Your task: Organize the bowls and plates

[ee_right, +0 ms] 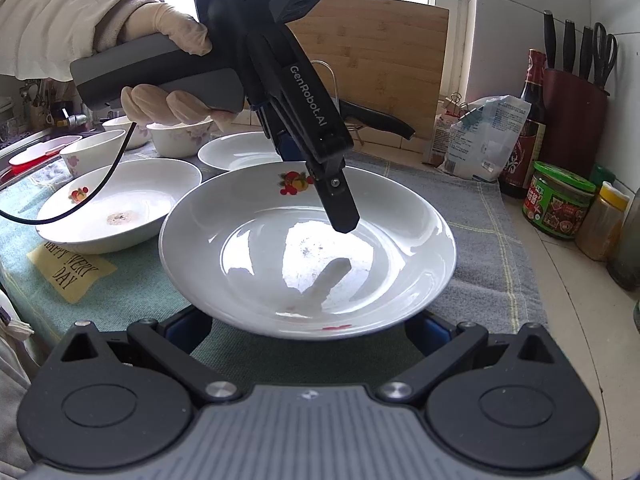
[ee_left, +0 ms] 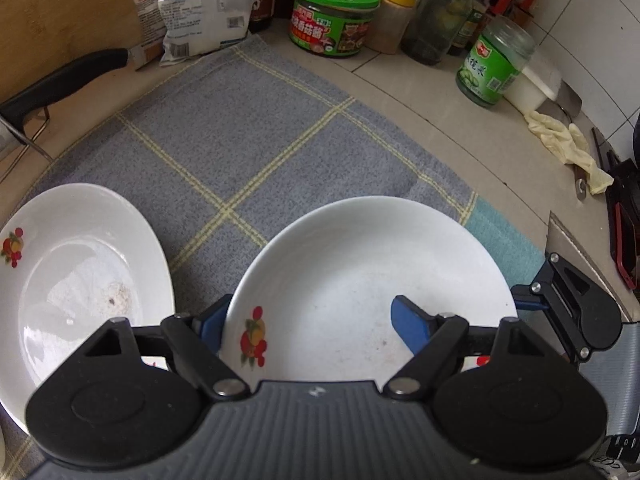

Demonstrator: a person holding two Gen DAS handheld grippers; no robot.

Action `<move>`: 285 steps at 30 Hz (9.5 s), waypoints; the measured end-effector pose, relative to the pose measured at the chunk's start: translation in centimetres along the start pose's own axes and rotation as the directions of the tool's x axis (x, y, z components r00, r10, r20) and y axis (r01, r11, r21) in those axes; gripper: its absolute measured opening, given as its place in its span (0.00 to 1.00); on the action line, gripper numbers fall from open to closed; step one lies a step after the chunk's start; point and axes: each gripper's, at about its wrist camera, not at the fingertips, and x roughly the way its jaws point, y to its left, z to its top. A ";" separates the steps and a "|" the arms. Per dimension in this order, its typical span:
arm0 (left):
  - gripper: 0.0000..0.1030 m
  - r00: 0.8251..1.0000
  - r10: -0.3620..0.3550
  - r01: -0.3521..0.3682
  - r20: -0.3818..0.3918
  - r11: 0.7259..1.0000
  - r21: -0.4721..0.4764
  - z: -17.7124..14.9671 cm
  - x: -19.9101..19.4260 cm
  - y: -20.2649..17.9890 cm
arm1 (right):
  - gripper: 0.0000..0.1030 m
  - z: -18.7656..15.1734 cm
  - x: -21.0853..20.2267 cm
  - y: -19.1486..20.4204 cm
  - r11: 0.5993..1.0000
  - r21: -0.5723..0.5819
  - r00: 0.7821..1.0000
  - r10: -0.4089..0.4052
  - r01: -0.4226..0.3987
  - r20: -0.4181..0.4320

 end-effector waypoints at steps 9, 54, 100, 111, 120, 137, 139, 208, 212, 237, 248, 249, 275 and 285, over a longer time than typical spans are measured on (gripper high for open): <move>0.80 0.999 -0.016 0.015 0.051 1.000 0.018 3.0 0.7 -0.9 | 1.00 0.8 0.3 -2.5 0.999 -0.011 0.998 -0.048 0.048 -0.030; 0.86 0.997 0.013 -0.015 0.077 1.000 0.022 8.0 6.2 -0.1 | 1.00 1.3 4.1 -8.3 0.993 0.061 0.988 -0.093 0.101 -0.125; 0.98 0.780 0.516 -0.357 0.354 0.831 -0.426 -20.2 -15.9 -4.7 | 1.00 4.7 0.3 5.8 0.999 -0.015 0.986 0.044 -0.047 -0.162; 0.98 0.813 0.479 -0.313 0.329 0.838 -0.447 -26.8 -16.8 0.3 | 1.00 4.4 2.0 13.1 0.999 -0.011 0.975 0.036 -0.039 -0.220; 0.98 0.853 0.406 -0.253 0.330 0.872 -0.420 -28.5 -16.2 2.4 | 1.00 4.3 2.3 15.8 1.000 0.017 0.980 0.025 -0.022 -0.199; 0.98 0.894 0.383 -0.261 0.231 0.867 -0.425 -25.9 -13.8 3.5 | 1.00 4.5 5.6 16.2 0.982 -0.082 0.979 0.162 -0.173 -0.121; 0.98 0.897 0.386 -0.271 0.216 0.865 -0.423 -25.0 -13.5 3.5 | 1.00 4.6 6.0 15.7 0.976 -0.079 0.974 0.193 -0.202 -0.116; 0.75 0.993 0.075 -0.090 -0.096 0.983 -0.160 -15.3 -7.4 11.0 | 1.00 5.0 7.0 15.7 0.960 -0.135 0.969 0.239 -0.246 -0.066; 0.71 0.992 0.061 -0.080 -0.112 0.983 -0.167 -15.1 -7.5 11.4 | 1.00 5.0 7.1 15.7 0.959 -0.135 0.968 0.242 -0.249 -0.065; 0.71 0.991 0.099 -0.114 -0.094 0.978 -0.175 -15.1 -8.2 10.7 | 1.00 5.3 6.7 15.4 0.958 -0.130 0.966 0.248 -0.255 -0.066; 0.71 0.991 0.115 -0.125 -0.065 0.975 -0.182 -13.1 -8.6 9.4 | 1.00 5.9 5.8 14.0 0.959 -0.124 0.967 0.248 -0.254 -0.061; 0.71 0.991 0.117 -0.127 -0.063 0.975 -0.184 -12.9 -8.6 9.3 | 1.00 5.9 5.8 13.8 0.959 -0.123 0.966 0.250 -0.255 -0.060; 0.71 0.994 0.111 -0.111 -0.001 0.992 -0.052 -1.5 -4.9 2.2 | 1.00 5.7 2.0 4.0 0.985 -0.113 0.991 0.131 -0.133 -0.026; 0.71 0.996 0.087 -0.087 -0.003 0.996 0.014 3.3 -2.1 0.2 | 1.00 5.0 1.3 0.1 0.996 -0.060 0.997 0.067 -0.069 -0.027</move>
